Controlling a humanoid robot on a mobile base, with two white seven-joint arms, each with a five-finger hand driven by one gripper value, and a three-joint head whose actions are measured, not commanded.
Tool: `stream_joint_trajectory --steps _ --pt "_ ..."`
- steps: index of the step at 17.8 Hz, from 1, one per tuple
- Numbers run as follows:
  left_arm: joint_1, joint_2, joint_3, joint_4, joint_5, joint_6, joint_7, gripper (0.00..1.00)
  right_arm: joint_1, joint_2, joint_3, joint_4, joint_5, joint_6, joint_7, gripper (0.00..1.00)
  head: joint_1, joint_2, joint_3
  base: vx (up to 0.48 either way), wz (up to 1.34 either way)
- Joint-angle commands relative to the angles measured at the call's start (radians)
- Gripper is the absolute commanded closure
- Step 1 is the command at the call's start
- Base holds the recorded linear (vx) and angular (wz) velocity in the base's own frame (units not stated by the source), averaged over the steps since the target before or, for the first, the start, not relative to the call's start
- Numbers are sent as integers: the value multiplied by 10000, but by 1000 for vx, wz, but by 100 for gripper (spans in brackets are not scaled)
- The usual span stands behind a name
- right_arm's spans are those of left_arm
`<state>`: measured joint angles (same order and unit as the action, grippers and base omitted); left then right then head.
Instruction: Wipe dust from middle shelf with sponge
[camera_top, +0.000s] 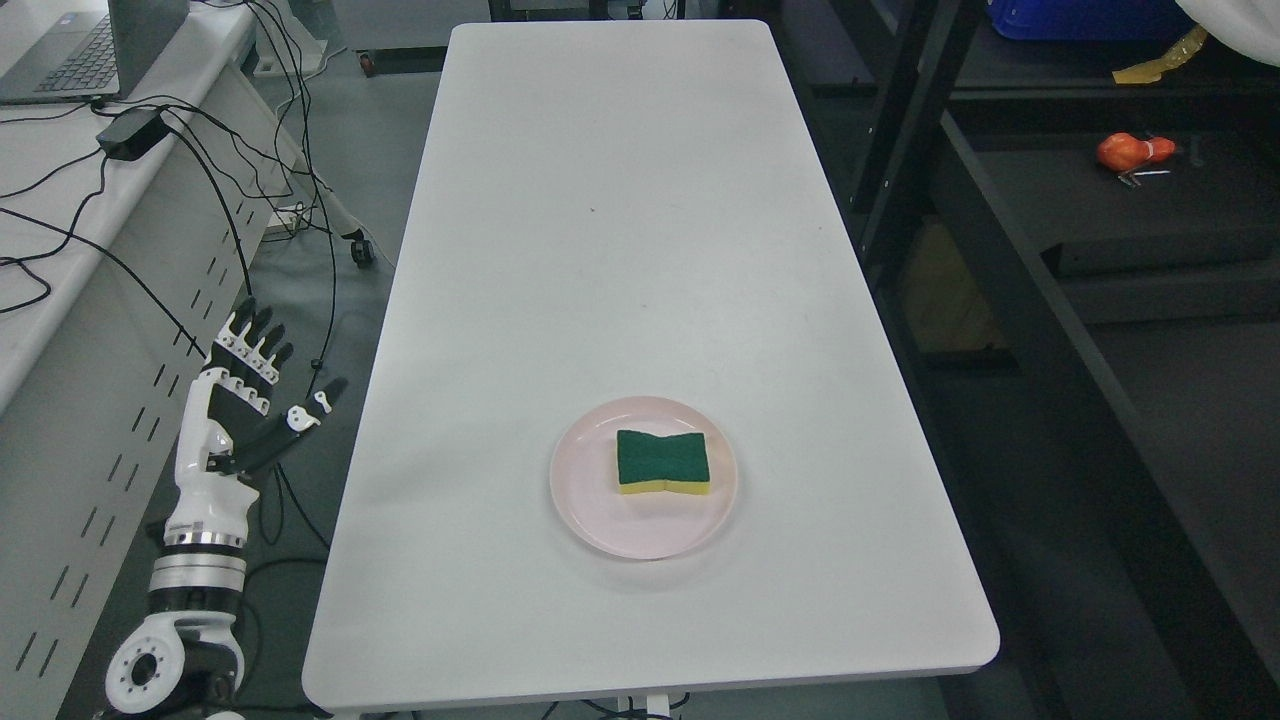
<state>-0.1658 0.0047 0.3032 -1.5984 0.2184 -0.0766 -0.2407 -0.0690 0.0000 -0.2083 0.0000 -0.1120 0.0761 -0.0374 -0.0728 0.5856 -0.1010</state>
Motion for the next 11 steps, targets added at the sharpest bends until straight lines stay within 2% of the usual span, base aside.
stream_joint_trajectory --steps 1,4,6,9,11 --pt "-885 1618 -881 473 -2051 -138 -93 2 0 -175 -3 -174 0 6 6 0 0 0 0 0 0" --pt "-2172 3292 -2641 1286 -5119 -1422 -139 3 0 -175 -3 -174 0 6 6 0 0 0 0 0 0" --pt "-3412 3862 -4098 1365 -7434 -2252 -276 3 0 -175 -3 -174 0 6 6 0 0 0 0 0 0" --pt "-5284 4003 -6321 1458 -10107 -2897 -1697 3 0 -175 -3 -174 0 6 6 0 0 0 0 0 0" --pt "-6375 3820 -8100 1503 -11108 -3739 -2483 4 0 -175 12 -174 0 6 6 0 0 0 0 0 0"
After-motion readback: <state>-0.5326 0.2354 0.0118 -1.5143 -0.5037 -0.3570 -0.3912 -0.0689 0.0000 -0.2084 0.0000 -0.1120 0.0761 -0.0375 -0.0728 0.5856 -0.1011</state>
